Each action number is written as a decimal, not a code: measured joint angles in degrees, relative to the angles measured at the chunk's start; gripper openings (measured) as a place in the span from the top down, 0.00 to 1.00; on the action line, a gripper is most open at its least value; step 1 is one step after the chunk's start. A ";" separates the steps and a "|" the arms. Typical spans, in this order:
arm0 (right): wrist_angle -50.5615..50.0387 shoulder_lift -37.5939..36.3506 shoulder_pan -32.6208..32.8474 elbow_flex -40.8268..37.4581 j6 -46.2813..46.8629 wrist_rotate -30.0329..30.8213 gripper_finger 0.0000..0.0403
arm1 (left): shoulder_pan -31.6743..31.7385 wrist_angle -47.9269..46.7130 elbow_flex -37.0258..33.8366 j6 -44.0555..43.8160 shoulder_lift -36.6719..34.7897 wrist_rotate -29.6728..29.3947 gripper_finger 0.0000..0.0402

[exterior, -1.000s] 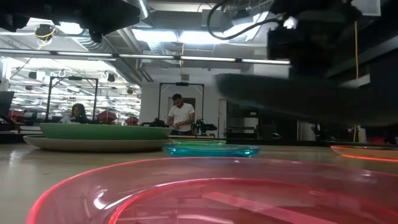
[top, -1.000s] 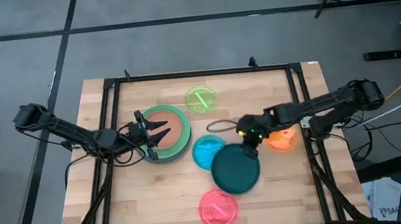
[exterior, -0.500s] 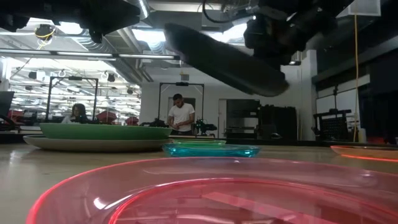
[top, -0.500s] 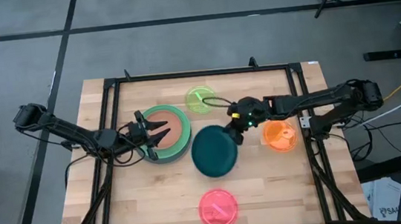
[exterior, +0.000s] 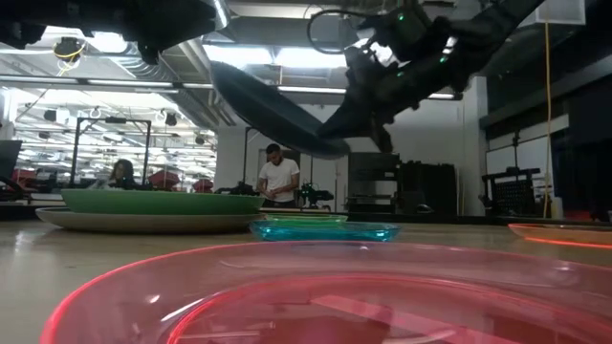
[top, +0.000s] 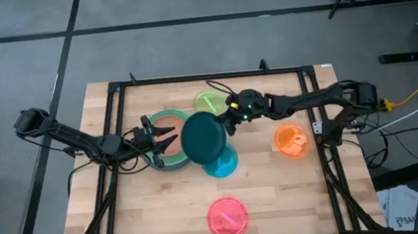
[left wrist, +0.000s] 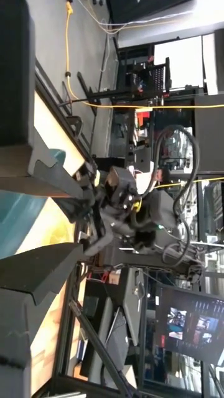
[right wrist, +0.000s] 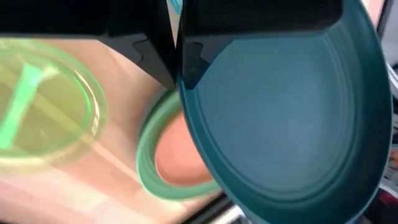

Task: Stack plastic plates
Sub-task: Stack the dark blue plate on top of brown plate

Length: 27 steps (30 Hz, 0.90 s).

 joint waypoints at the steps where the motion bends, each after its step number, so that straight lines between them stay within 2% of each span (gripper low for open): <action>1: 1.91 0.82 -0.34 0.00 0.01 -0.39 0.99 | 0.00 -0.02 0.00 0.00 0.00 0.00 0.69; 8: 12.90 6.61 -1.12 0.61 0.01 1.61 0.99 | 0.02 0.07 0.00 0.02 0.00 0.00 0.69; 20: 4.81 19.03 -1.36 16.74 -2.65 4.03 0.99 | 0.02 0.84 0.00 0.24 0.00 3.19 0.69; 27: 3.61 26.15 -1.34 25.40 -2.62 4.67 0.99 | 0.00 1.20 0.00 1.57 0.00 3.19 0.69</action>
